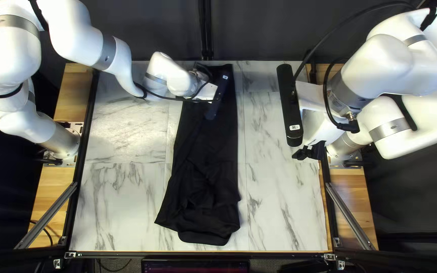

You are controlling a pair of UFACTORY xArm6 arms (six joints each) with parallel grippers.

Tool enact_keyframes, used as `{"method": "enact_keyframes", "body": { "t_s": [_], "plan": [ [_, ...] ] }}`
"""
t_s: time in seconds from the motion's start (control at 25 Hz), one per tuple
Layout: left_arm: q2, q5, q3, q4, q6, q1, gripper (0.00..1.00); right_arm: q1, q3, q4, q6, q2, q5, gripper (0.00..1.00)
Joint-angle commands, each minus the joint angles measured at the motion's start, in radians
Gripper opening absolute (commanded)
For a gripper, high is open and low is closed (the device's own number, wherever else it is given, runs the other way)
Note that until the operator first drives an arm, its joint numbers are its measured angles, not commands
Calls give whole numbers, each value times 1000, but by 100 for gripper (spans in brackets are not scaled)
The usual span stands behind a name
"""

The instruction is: Fold t-shirt

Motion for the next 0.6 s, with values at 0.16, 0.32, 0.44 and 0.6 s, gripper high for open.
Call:
{"method": "enact_keyframes", "body": {
  "t_s": [0.16, 0.32, 0.44, 0.6],
  "plan": [
    [-26, 61, -11, 23, 18, 9, 100, 0, 0, 0, 0, 0, 0, 100],
    [-13, 80, -37, 15, 29, -8, 100, 0, 0, 0, 0, 0, 0, 100],
    [-12, 71, -17, 30, -5, -22, 100, 0, 0, 0, 0, 0, 0, 100],
    [-33, 47, 44, 58, -73, -37, 100, 0, 0, 0, 0, 0, 0, 100]
  ]
}}
